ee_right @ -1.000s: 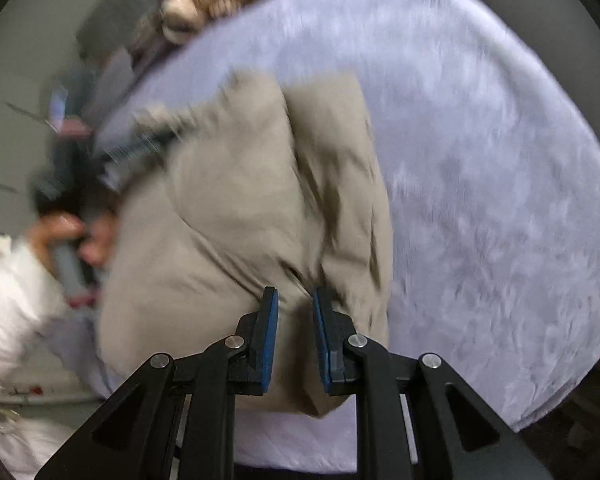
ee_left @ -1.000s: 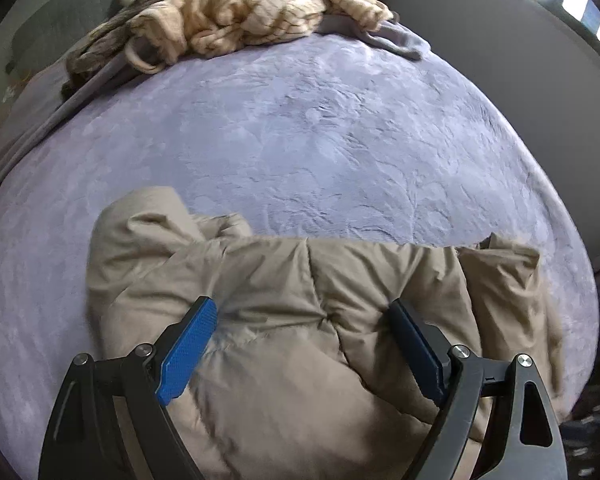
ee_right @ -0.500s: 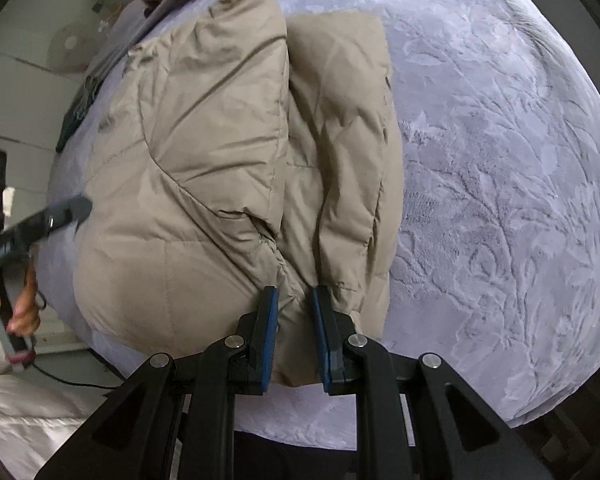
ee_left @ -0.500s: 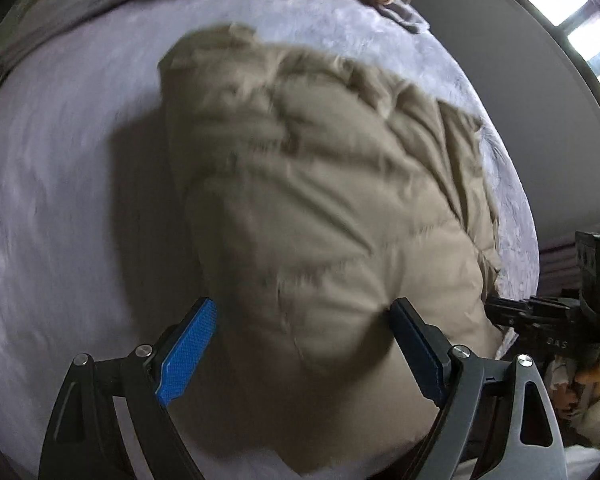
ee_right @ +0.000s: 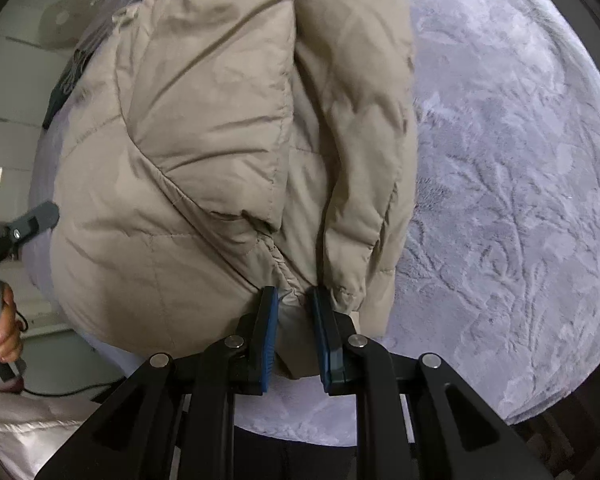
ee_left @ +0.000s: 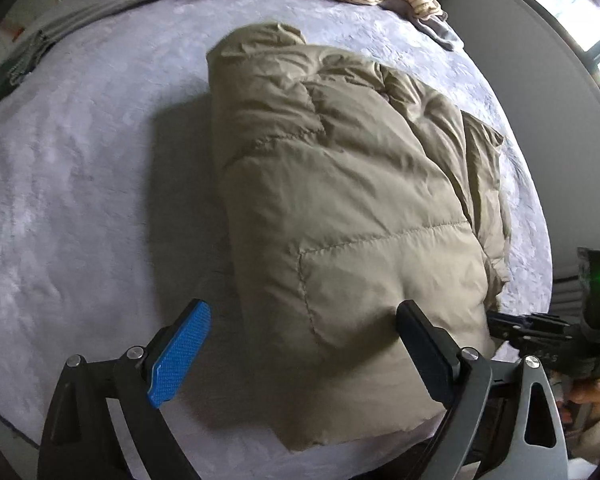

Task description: Fold large clothes

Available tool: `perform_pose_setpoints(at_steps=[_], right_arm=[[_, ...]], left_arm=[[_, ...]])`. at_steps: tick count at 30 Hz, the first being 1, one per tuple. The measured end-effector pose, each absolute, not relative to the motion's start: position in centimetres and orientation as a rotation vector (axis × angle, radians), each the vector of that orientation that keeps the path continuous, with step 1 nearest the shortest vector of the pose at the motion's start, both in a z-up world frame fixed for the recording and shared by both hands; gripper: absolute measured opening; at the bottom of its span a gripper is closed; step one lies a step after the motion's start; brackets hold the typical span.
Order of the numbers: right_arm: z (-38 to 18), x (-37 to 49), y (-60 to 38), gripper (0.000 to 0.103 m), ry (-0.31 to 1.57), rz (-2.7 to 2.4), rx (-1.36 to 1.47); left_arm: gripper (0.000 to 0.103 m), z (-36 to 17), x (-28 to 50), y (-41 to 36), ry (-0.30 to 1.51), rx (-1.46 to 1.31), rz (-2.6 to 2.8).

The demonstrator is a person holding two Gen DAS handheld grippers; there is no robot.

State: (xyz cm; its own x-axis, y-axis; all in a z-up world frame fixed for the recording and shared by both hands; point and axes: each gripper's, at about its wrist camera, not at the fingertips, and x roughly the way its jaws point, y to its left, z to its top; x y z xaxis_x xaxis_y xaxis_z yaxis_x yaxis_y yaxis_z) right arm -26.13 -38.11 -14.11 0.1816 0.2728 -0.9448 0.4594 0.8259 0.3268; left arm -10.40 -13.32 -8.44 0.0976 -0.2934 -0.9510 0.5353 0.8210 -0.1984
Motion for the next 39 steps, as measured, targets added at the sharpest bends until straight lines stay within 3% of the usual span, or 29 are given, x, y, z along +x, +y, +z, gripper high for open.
perform_pose_setpoints(at_steps=[6, 8, 14, 20, 25, 29, 32, 39], right_arm=[[-12.7, -27.7, -38.3, 0.023, 1.368, -0.225, 0.656], [-12.3, -27.9, -38.1, 0.026, 1.357, -0.258, 0.664], [-11.4, -29.0, -37.6, 0.03, 1.325, -0.346, 0.702], [-9.5, -28.8, -36.0, 0.042, 1.27, -0.43, 0.752], [-7.7, -28.9, -35.0, 0.061, 1.213, -0.478, 0.76], [-6.4, -29.0, -34.6, 0.064, 1.157, -0.504, 0.78], [-5.8, -29.0, -35.1, 0.077, 1.124, -0.5, 0.815], [-6.1, -27.0, -37.6, 0.078, 1.16, -0.421, 0.776]], left_arm=[[0.096, -8.4, -9.6, -12.2, 1.341, 0.216, -0.626], [0.103, -8.5, -9.1, -11.8, 1.346, 0.215, -0.627], [0.103, -8.8, -9.0, -10.6, 1.346, 0.237, -0.65], [0.103, -8.7, -8.4, -9.2, 1.34, 0.236, -0.667], [0.103, -8.8, -7.8, -8.2, 1.33, 0.249, -0.661], [0.103, -8.5, -7.4, -7.5, 1.325, 0.232, -0.661], [0.103, -8.7, -6.8, -7.3, 1.333, 0.217, -0.648], [0.103, -8.7, -5.1, -8.7, 1.333, 0.187, -0.563]])
